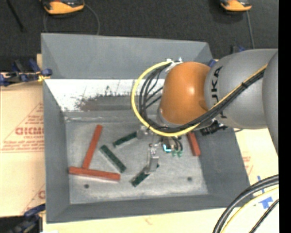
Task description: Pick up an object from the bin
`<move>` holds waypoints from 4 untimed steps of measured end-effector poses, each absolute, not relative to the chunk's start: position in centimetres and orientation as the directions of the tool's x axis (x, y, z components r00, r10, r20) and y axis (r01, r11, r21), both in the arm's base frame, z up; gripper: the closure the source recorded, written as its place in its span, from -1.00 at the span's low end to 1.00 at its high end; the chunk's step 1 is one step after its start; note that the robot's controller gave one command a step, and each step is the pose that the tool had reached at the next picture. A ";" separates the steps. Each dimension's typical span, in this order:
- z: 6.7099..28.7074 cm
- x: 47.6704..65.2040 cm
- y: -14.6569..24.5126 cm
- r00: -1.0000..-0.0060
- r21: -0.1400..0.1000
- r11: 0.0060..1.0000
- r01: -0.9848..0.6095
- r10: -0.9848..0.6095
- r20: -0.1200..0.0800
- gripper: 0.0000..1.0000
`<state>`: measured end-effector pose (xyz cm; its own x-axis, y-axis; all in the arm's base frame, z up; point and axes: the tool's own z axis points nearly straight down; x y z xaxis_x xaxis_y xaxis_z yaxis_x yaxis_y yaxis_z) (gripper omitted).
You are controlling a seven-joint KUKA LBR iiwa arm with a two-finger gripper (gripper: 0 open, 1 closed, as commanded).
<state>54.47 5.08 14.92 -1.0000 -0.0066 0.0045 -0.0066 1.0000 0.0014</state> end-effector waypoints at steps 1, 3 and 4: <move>6.9 47.9 7.0 -0.999 0.004 0.999 0.047 0.047 -0.009 -1.00; 7.1 52.0 3.7 -0.994 0.001 0.994 0.107 0.107 -0.003 1.00; 21.6 51.8 3.7 -0.999 -0.001 0.999 -0.050 -0.050 -0.011 1.00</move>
Offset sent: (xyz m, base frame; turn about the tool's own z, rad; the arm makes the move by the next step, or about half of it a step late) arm -0.0665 0.0183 -0.0792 0.0539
